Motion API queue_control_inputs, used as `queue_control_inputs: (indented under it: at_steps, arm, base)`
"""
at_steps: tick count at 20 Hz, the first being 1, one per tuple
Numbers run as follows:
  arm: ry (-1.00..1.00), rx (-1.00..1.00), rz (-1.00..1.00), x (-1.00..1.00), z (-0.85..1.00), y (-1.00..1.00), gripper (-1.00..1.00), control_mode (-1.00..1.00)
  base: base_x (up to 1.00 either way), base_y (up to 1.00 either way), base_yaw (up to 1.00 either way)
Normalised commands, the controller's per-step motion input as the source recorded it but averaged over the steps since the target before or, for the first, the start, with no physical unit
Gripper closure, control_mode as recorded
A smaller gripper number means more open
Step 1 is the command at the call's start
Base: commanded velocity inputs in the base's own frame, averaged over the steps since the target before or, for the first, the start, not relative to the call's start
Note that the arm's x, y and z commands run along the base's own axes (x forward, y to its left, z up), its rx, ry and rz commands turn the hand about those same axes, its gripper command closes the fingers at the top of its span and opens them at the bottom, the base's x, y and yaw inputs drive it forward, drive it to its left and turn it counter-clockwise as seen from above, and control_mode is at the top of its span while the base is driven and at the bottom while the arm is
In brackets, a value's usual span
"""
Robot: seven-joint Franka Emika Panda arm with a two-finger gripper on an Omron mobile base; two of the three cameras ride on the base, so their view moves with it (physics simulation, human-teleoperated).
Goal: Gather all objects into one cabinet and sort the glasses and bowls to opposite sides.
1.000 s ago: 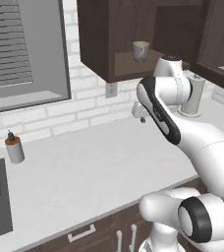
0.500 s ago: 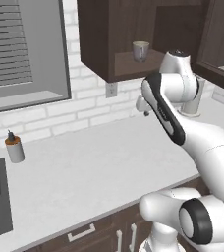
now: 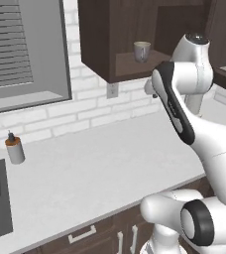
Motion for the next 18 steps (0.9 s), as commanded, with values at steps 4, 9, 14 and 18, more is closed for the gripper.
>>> queue_control_inputs:
  at_steps: [4,9,14,18]
  arm:
    - [-0.16,0.0,-0.13,0.08,0.45,0.0,-1.0,-1.0]
    - [-0.13,0.0,-0.14,0.18,0.39,0.0,-1.0,-1.0]
    - [-0.1,0.0,-0.13,0.2,0.18,0.0,-1.0,-1.0]
    - [0.0,0.01,-0.04,0.18,0.0,0.0,-1.0,-1.0]
  base:
    - [0.0,0.0,0.0]
    - [0.0,0.0,0.0]
    - [0.0,0.0,0.0]
    - [0.0,0.0,0.0]
